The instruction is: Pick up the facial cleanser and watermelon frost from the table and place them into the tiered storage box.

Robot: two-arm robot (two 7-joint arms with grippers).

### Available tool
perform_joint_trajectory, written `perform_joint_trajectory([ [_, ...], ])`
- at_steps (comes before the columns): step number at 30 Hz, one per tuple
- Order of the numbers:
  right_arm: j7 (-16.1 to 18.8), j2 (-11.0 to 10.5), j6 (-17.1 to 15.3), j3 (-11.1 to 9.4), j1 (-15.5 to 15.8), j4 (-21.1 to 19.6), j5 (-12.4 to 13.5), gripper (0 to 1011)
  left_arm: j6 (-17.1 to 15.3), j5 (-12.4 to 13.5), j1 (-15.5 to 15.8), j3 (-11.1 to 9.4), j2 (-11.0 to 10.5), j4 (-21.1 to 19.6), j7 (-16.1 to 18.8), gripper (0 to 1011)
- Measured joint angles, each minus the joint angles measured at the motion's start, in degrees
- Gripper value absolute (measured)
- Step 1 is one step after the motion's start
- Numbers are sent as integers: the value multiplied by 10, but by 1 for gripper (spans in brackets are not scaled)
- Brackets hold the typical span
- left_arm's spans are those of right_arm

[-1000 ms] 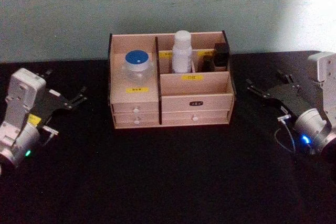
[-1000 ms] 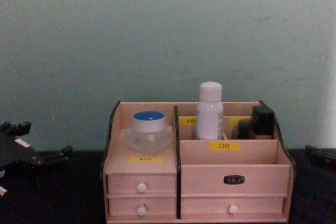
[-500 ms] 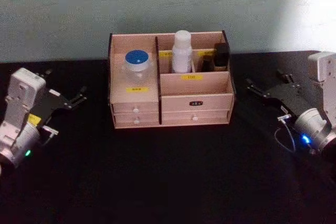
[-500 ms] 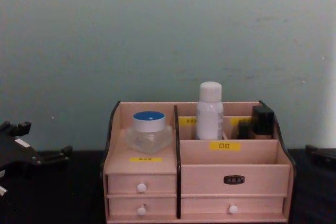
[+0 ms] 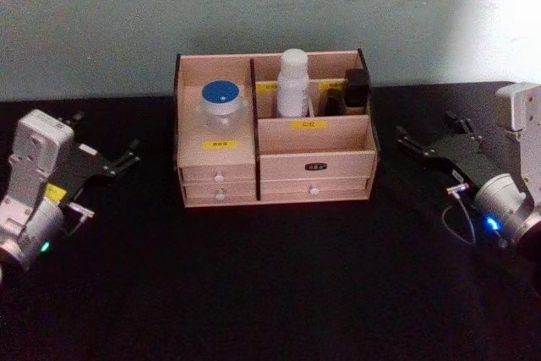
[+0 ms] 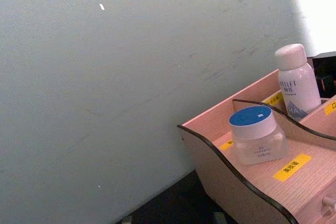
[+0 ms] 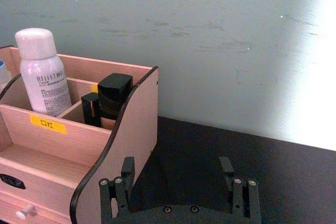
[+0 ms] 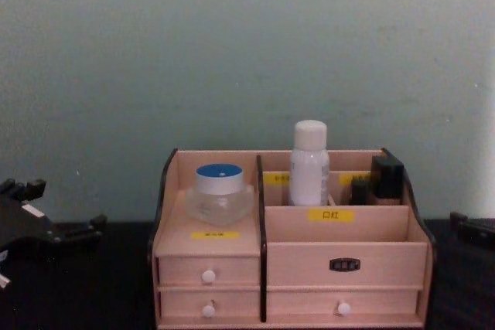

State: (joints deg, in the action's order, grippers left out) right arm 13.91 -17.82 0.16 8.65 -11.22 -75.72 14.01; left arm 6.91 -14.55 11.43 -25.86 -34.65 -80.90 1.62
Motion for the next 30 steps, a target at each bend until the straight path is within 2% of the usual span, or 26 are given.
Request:
perform_joint_trajectory([
  [30,0,0,0,0,0,0,0,1000,0,0,0,0,0,0,0,1001],
])
